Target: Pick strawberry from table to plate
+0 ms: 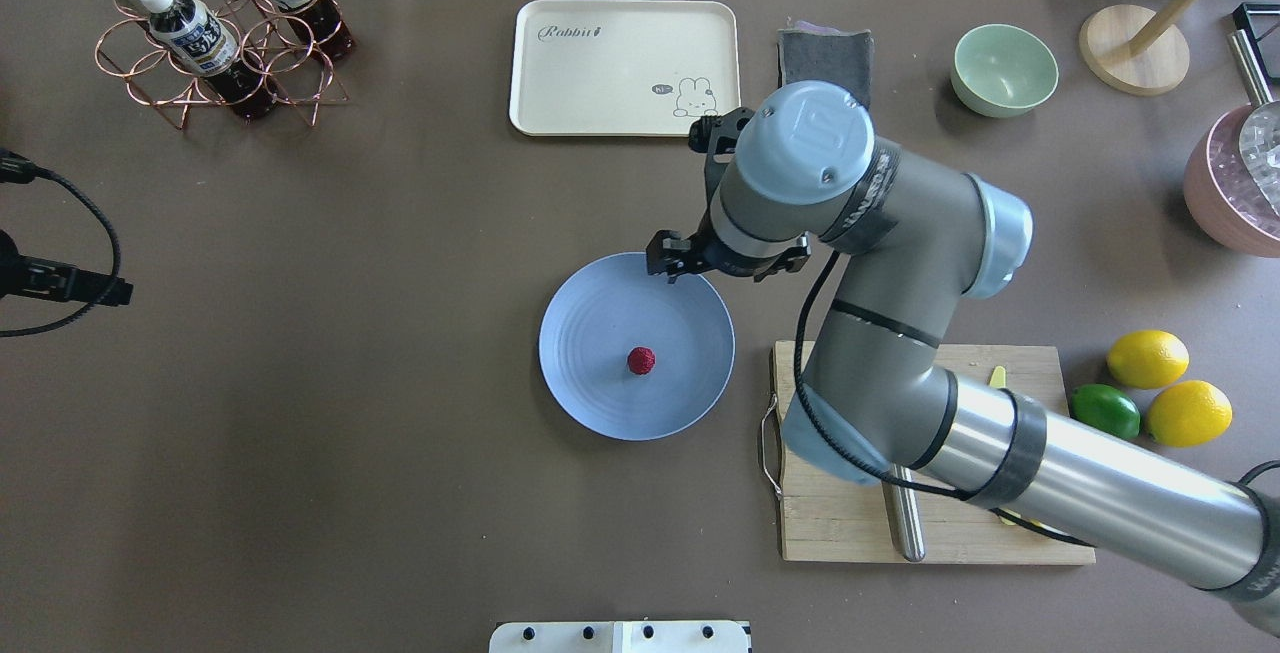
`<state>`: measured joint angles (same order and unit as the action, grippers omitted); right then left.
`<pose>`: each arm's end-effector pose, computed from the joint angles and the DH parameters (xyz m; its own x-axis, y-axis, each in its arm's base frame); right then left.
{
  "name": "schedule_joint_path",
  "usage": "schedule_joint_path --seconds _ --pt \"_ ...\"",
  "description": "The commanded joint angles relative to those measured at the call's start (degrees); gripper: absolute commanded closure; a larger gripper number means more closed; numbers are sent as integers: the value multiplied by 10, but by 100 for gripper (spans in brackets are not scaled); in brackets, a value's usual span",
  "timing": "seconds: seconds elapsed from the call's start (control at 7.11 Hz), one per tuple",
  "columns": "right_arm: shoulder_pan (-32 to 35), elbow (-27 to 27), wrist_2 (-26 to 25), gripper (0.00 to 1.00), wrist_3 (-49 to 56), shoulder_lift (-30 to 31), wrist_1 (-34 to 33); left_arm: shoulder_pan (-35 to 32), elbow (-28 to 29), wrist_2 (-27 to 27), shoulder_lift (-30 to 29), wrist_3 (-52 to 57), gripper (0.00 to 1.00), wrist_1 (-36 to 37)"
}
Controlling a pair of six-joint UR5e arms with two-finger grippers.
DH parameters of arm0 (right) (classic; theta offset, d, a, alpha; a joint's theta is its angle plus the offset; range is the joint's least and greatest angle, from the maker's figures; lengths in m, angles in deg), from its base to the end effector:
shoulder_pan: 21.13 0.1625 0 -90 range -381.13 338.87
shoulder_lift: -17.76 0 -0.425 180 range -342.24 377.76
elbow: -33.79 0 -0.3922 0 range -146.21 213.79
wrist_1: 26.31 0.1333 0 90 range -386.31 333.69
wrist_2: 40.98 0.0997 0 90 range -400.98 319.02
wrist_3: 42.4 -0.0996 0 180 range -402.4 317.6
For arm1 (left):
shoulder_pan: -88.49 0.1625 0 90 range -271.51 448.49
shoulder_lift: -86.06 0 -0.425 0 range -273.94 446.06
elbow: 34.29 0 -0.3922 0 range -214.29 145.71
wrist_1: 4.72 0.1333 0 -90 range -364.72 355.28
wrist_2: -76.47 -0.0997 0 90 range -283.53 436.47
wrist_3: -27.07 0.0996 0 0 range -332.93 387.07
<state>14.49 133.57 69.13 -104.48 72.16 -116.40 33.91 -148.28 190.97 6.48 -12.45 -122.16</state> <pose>-0.4784 -0.4646 0.2239 0.6684 -0.0620 0.7412 -0.0400 0.9921 0.1190 0.1795 -0.4111 0.4914 0.7287 0.1866 -0.6590 0.0342 0.9511 0.3071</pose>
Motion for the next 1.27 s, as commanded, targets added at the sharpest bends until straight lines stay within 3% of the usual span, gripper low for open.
schedule_joint_path --seconds 0.0,0.28,0.56,0.84,1.13 --pt "119 35 63 0 180 107 -20 -131 59 60 15 159 2 8" --pt "262 31 151 0 381 214 -15 -243 69 95 6 347 2 114" --pt "394 10 207 0 531 291 -16 -313 82 119 -17 421 2 184" --pt "522 -99 249 0 693 294 -15 -337 115 160 -29 423 2 181" --pt "554 -115 248 0 704 309 -14 -337 120 162 -29 423 2 182"
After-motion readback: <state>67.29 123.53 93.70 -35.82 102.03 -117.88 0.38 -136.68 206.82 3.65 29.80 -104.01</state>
